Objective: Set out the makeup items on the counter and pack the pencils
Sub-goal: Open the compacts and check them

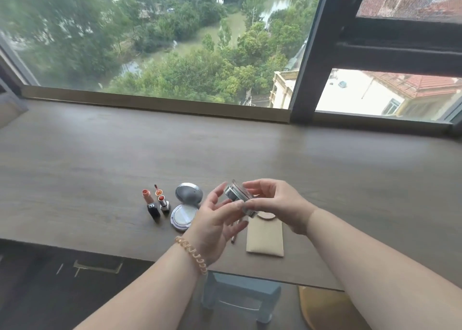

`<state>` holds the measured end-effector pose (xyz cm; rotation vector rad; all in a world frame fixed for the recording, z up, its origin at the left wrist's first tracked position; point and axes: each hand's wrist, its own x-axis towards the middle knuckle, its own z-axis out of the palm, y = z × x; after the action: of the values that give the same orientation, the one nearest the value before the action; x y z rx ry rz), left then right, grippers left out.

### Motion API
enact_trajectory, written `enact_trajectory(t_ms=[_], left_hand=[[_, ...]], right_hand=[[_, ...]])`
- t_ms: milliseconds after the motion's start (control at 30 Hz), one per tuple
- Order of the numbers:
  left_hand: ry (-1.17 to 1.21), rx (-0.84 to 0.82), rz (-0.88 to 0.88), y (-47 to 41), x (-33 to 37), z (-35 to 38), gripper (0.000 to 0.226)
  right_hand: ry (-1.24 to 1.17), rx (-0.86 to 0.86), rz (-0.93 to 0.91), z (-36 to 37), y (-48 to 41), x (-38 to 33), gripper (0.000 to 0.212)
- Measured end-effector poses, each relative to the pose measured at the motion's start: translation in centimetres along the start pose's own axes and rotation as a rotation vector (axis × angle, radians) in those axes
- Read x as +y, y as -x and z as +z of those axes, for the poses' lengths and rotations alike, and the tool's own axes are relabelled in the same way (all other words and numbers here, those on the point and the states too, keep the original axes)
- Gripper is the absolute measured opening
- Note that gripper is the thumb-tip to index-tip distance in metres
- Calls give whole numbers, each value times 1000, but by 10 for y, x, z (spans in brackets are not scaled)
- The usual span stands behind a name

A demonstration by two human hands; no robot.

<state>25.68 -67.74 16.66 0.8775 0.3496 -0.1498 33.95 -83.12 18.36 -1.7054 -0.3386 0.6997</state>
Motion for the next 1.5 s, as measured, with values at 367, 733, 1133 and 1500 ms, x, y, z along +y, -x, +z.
enact_trajectory(t_ms=[367,733,1133,1500], left_hand=[[52,12,139,40,9,40,70],[126,-85,222,57,18,23,67],[-66,-117,9,50,20,-6,45],[-342,190,-175,36,2,-42,10]], right_hand=[[15,-17,-127,-3,39,-39,52],[103,114,-286,35,42,-48,43],[242,285,-315,53,32,-30,43],[28,235,-77,50,-6,1,85]])
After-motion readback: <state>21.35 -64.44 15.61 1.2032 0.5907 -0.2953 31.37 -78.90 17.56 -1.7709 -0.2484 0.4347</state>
